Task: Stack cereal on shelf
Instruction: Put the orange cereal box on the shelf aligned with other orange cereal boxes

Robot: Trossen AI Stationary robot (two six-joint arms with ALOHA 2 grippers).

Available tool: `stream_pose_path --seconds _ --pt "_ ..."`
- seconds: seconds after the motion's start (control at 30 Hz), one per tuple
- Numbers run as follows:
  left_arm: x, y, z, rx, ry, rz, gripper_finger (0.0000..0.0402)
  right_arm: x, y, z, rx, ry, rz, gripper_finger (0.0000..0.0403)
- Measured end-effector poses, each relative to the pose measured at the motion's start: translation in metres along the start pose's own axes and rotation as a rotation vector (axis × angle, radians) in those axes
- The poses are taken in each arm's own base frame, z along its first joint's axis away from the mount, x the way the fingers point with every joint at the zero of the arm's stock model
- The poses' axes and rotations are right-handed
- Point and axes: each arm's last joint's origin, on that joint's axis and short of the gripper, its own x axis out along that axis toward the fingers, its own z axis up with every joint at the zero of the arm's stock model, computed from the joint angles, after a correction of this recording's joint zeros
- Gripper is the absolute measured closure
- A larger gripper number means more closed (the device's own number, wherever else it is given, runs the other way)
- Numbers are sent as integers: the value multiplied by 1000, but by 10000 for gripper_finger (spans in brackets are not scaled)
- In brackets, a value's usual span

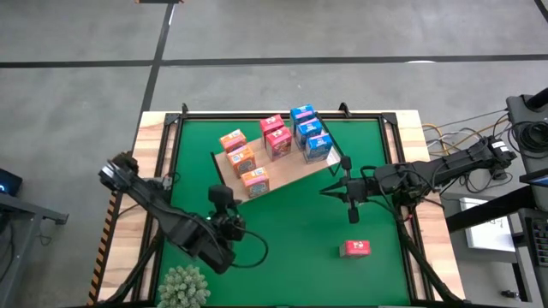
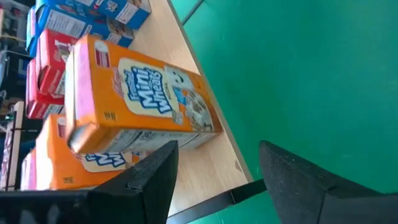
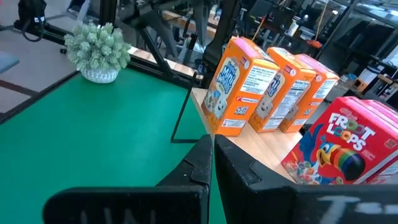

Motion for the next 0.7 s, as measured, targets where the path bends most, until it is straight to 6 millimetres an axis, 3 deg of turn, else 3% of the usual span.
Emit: stream_pose_path --seconds 0.23,0.47,0.7 --pt "6 6 -33 -95 -192 -38 224 6 1 1 -6 -29 -9 394" --pt "12 11 -59 -194 -392 -70 264 32 6 -1 -73 -57 -26 394" --pt "24 6 -79 -230 -470 -55 316 58 6 11 -75 -46 -28 394"
